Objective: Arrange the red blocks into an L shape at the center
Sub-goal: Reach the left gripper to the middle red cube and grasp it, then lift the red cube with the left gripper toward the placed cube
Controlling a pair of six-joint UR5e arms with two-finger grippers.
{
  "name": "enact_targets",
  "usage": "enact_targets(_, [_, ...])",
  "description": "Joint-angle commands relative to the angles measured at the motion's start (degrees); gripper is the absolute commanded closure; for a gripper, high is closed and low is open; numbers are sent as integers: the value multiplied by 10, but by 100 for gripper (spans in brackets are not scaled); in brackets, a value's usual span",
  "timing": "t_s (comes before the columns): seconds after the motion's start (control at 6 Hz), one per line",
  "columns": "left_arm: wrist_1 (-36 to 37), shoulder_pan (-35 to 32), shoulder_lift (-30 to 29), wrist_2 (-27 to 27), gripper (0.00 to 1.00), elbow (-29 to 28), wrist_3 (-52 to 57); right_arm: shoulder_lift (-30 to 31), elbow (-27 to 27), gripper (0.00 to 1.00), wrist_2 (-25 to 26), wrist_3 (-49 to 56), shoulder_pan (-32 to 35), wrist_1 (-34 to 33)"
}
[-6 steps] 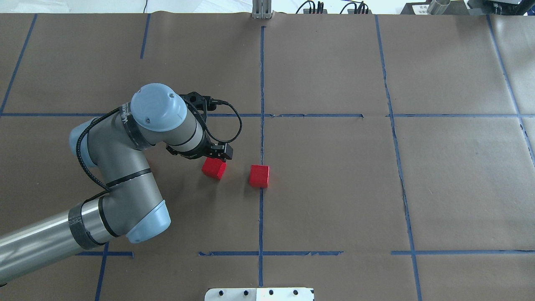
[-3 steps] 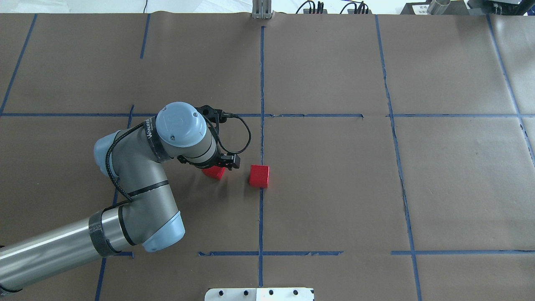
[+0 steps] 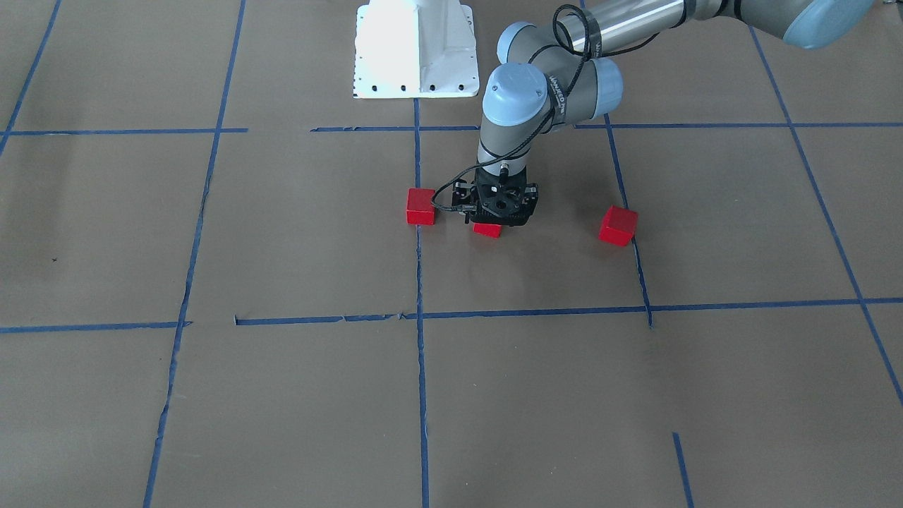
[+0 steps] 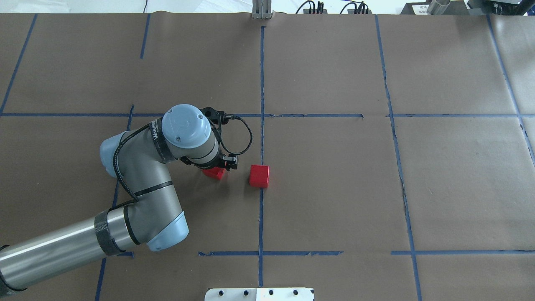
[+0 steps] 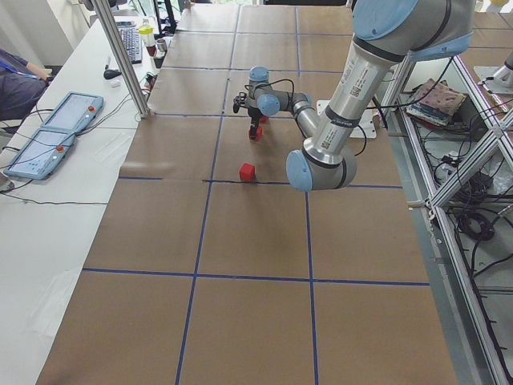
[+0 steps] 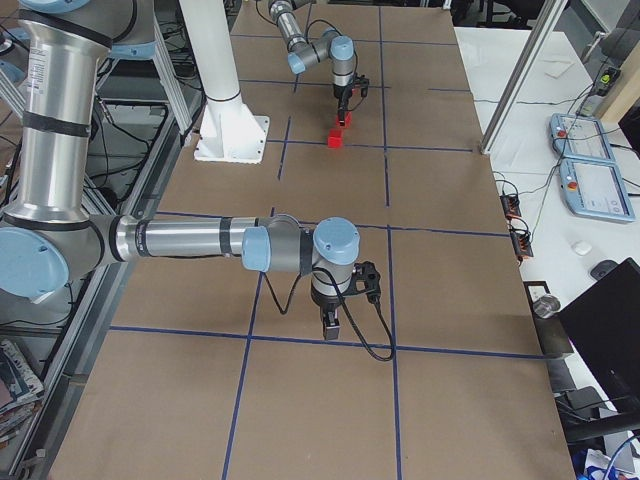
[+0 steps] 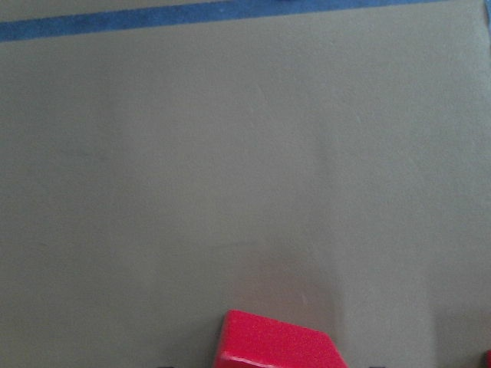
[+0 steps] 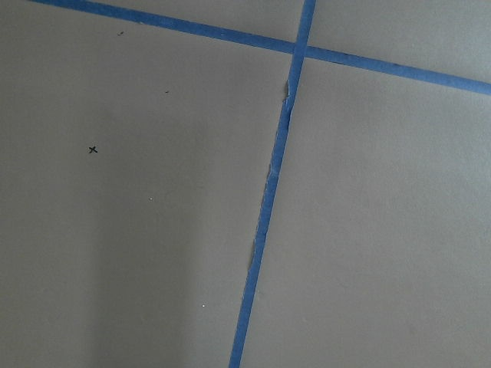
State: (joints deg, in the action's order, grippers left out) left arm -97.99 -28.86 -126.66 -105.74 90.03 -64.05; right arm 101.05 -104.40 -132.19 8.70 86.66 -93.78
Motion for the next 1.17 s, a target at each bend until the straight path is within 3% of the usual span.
enact_targets(0.0, [-9,-2,-4,0,60,-6,1,-1,0,0,0,0,0,0])
enact_targets(0.17, [-7,-11,-8,0,85,-6,-2,-1,-1,0,0,0,0,0])
enact_targets(0.33, [-4,-19,-17,0,92,-6,-6,-1,-1,0,0,0,0,0])
enact_targets(0.5, [-6,-26,-39,1,92,-25,-52,-1,-1,0,0,0,-1,0])
enact_targets(0.67, [-4,-25,-107,1,92,-95,-58,-1,-1,0,0,0,0,1])
enact_targets(1.0, [-7,-16,-168,1,92,-167,-71,-1,0,0,0,0,0,0])
